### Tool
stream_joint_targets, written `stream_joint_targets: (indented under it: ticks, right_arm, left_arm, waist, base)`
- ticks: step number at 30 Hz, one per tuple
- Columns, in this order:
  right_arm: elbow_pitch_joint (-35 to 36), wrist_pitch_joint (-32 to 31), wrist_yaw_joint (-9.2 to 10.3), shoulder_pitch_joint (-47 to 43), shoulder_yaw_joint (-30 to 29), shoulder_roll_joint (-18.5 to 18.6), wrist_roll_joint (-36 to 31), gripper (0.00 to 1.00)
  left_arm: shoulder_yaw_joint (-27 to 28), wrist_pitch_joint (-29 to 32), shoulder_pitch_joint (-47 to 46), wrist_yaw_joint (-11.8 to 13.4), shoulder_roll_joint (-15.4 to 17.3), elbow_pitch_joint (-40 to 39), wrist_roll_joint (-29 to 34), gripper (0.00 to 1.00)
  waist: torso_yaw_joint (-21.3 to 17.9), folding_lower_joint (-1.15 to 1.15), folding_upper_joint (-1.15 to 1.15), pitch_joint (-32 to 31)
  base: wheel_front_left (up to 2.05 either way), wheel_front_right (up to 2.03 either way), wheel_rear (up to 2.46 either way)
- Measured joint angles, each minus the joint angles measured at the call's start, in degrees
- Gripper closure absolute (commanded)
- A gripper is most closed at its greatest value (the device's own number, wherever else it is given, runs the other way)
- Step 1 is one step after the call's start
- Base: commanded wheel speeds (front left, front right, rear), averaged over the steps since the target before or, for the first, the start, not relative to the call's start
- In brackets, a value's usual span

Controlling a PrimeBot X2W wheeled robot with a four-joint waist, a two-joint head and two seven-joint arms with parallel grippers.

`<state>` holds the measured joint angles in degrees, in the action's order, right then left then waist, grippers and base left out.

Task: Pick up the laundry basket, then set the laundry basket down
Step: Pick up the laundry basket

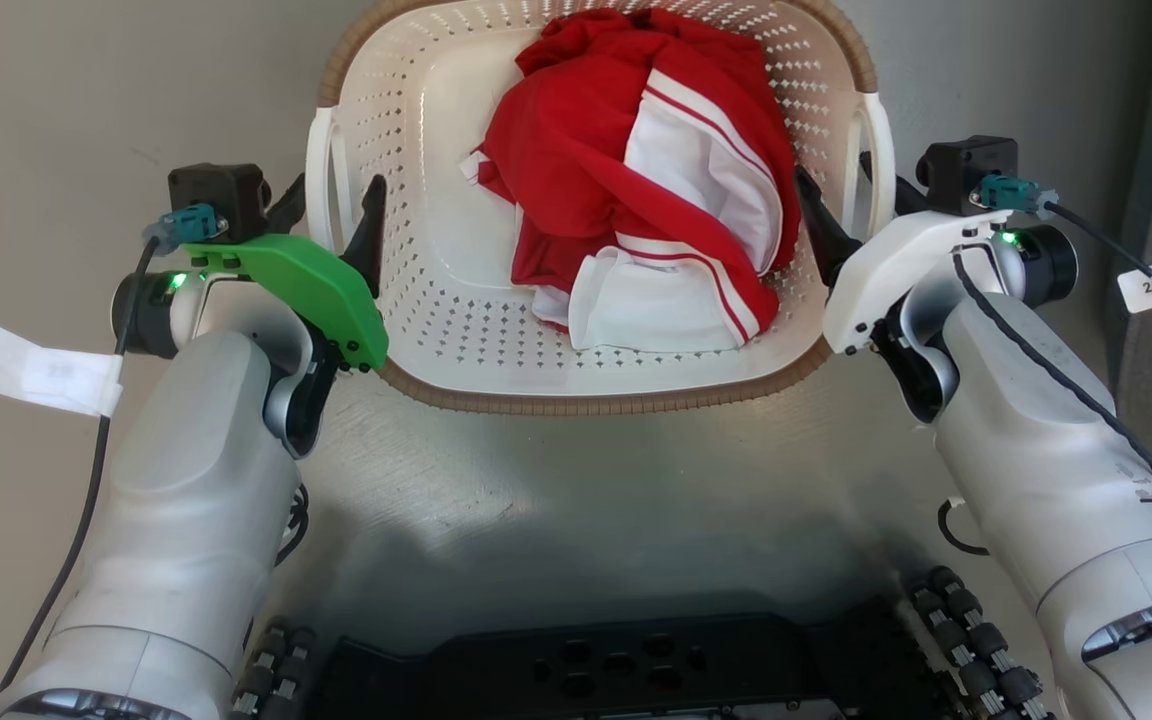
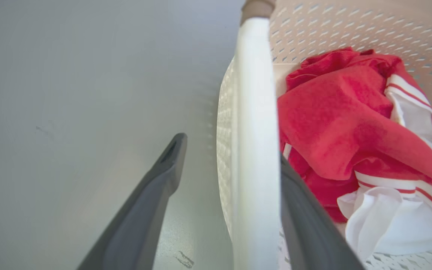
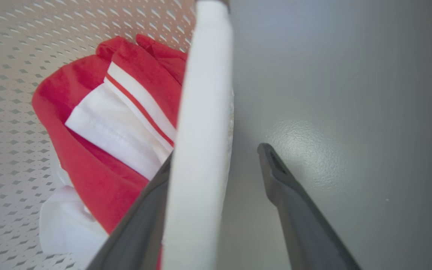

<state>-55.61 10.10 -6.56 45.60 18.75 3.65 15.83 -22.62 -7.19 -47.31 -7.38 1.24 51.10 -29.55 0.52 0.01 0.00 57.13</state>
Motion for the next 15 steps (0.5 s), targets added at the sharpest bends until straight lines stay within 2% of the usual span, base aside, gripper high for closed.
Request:
stream_joint_targets:
  ticks: [2,7,15]
  right_arm:
    - [-0.5,0.5,-0.18,0.3,0.4,0.0,0.0,1.0]
    - [-1.5,1.5,-0.38,1.9,1.0,-0.6,1.7,1.0]
    - [-3.2,2.5,-0.4,2.3,2.3,-0.6,3.2,1.0]
  left_arm:
    - [-0.5,-0.3,-0.1,0.0,0.0,0.5,-0.8,0.99]
    - [-2.2,-1.3,-1.0,0.0,-1.2,1.0,-2.1,1.0]
    - [-4.1,-2.0,-1.7,0.0,-1.2,3.1,-4.8,1.0]
  waist:
    - [0.1,0.0,0.0,0.2]
    - [0.3,-0.01,0.0,0.2]
    - [0.5,-0.01,0.0,-0.4]
  base:
    - [0.0,0.0,0.0]
    - [0.0,0.0,0.0]
    - [0.0,0.0,0.0]
